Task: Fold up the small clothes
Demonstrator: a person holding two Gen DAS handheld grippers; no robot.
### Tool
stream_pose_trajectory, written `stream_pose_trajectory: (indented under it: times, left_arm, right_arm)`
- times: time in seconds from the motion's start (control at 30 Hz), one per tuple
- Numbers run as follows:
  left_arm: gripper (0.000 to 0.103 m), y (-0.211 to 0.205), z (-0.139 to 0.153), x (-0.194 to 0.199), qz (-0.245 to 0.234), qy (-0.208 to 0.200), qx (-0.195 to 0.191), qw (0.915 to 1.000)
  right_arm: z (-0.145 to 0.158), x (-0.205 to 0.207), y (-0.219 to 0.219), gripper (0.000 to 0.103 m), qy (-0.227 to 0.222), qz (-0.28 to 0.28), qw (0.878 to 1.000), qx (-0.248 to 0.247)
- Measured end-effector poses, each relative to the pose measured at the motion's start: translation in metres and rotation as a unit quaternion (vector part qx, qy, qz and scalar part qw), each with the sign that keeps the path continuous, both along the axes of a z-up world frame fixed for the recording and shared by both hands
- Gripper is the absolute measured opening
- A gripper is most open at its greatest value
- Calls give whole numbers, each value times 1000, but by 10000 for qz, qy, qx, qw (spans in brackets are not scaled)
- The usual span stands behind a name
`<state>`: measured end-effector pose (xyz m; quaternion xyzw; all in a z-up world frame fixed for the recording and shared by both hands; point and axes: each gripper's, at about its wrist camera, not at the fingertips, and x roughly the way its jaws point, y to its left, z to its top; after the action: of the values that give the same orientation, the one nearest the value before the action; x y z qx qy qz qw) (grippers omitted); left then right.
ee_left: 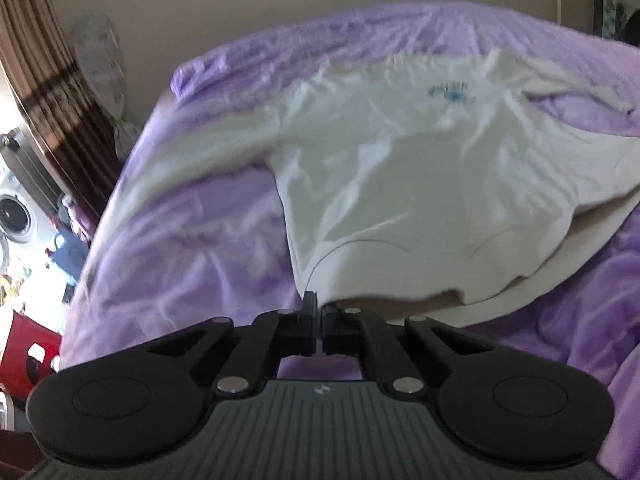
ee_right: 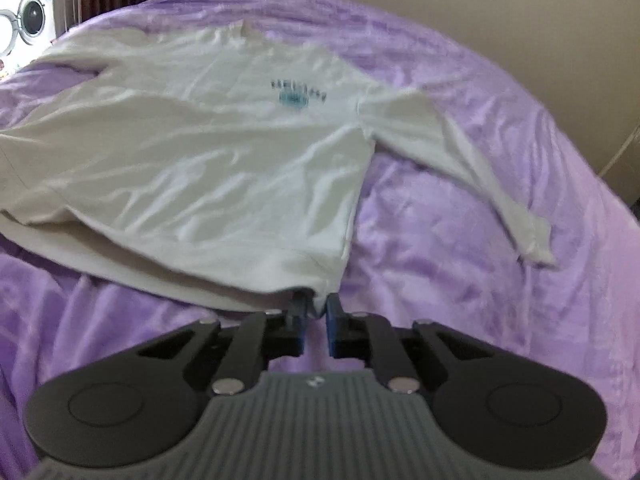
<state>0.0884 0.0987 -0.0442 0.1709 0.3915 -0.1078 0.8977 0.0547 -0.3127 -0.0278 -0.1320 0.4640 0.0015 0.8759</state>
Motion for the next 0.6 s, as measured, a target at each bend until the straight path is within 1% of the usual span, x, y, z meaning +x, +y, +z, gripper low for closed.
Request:
stream_pose_trajectory:
  times: [0.07,0.13,0.17,0.23,0.33,0.37,0.4,0.43,0.5,0.57,0.6]
  left_arm:
    - [1,4,14,-2,25,-62,-150,9999]
    - [1,5,23,-3,29,-4,-163,9999]
    - [1,5,25,-4,-37,59,-159,9998]
    - [1,5,18,-6,-114,240,-64,9996]
    - [1,2,-9,-10,-282,632,142,9975]
    - [1,0,-21,-13,-401,755,281,9959]
    - [1,-2,-29,-14,-518,794,411,9946]
    - [1,-2,-35,-16,-608,746,523,9940]
    - [1,-2,-37,-16,-719,651,581,9936]
    - [3,1,-34,-12,-715,638,504,9941]
    - [5,3,-33,-10,-700,655,470,9943]
  right_arm:
    - [18,-3,-7,2,-84,-81,9997,234]
    - [32,-6,-15,2,-82,-251,9992,316]
    - [36,-7,-19,1,-58,-302,9991,302]
    - [38,-11,-25,1,83,-375,9987,338]
    - [20,-16,-25,1,469,-361,9975,382]
    - [9,-18,-24,1,629,-355,9967,360]
    - [-1,-19,-23,1,757,-350,9959,350]
    - [-10,-20,-21,1,853,-341,9953,299]
    - [-18,-21,-22,1,896,-312,9952,254]
    - [-13,-21,-19,3,865,-204,9959,188]
    - [-7,-23,-15,6,792,-48,9968,85]
